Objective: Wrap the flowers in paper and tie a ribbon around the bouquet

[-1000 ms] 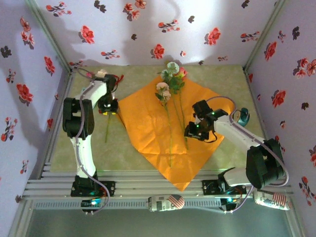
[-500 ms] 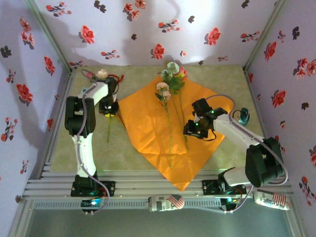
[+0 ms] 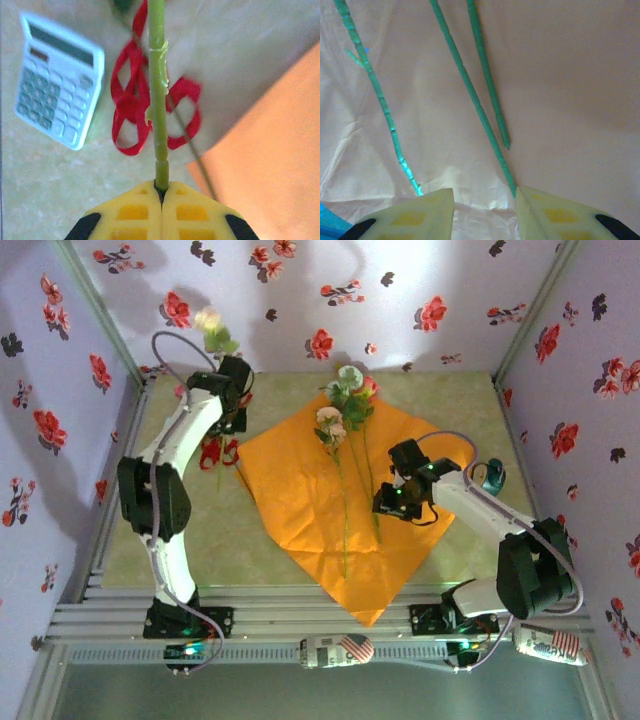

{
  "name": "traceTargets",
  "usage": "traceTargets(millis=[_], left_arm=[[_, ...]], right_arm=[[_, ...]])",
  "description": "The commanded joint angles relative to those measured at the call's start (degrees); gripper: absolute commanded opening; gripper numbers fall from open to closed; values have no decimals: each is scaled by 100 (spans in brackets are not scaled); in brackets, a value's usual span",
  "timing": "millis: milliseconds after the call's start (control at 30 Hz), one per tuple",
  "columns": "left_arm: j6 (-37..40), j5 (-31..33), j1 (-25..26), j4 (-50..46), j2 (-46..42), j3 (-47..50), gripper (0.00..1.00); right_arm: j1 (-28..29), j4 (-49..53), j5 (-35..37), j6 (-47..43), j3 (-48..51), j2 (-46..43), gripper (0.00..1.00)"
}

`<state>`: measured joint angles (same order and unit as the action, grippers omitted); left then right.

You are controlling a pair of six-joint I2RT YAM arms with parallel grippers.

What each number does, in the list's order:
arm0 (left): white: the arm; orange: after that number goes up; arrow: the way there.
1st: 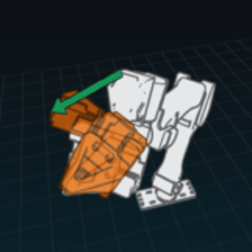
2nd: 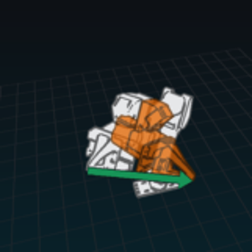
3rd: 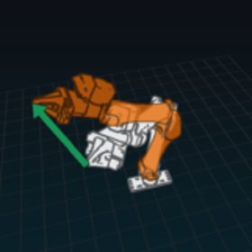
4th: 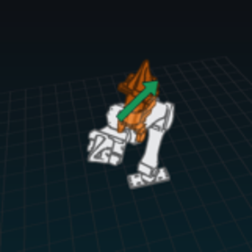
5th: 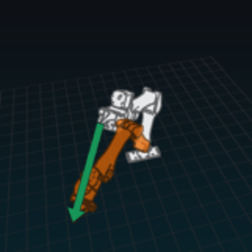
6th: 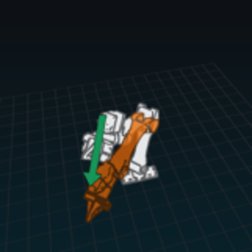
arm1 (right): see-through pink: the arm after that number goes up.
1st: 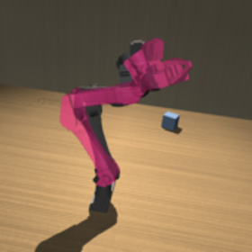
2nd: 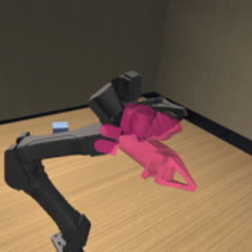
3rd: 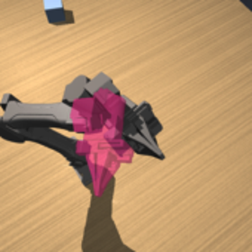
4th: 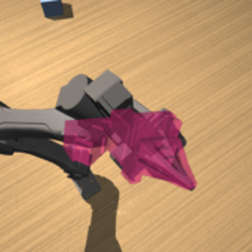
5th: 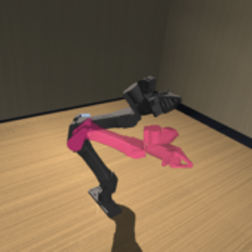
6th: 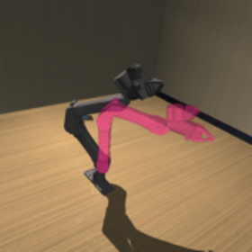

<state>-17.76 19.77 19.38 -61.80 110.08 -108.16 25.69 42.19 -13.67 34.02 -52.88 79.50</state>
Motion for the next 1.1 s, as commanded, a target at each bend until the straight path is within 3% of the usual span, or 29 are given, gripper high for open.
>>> traceTargets(millis=[0, 100, 200, 333, 467, 833, 933, 1000, 1067], left_arm=[[-383, -428, 392, -130, -437, -369, 0], [-842, -2460, 794, 678, -431, -236, 0], [-1804, -3732, 1287, 1829, -183, 124, 0], [-2965, -4068, 1924, 3371, 237, 569, 0], [-3364, -3950, 2184, 4241, 856, 791, 0], [-2638, -3948, 2241, 3284, 2074, -274, 1], [-2523, -3784, 2237, 2641, 2042, -600, 49], [-2460, -3494, 2237, 2366, 1754, -661, 61], [-2354, -3169, 2231, 2062, 1384, -714, 64]], right_arm=[[-88, -1, 332, -8, -104, -153, 38], [-218, -108, 396, 86, 0, -271, 37], [-387, -89, 427, 102, 58, -400, 37], [-593, -47, 453, 71, 180, -613, 37], [-729, 15, 427, 69, 316, -816, 37], [-759, 39, 383, 144, 560, -1104, 38], [-767, 35, 370, 106, 507, -1063, 40], [-767, 42, 366, 84, 476, -1047, 41], [-775, 21, 372, 57, 463, -1016, 41]])
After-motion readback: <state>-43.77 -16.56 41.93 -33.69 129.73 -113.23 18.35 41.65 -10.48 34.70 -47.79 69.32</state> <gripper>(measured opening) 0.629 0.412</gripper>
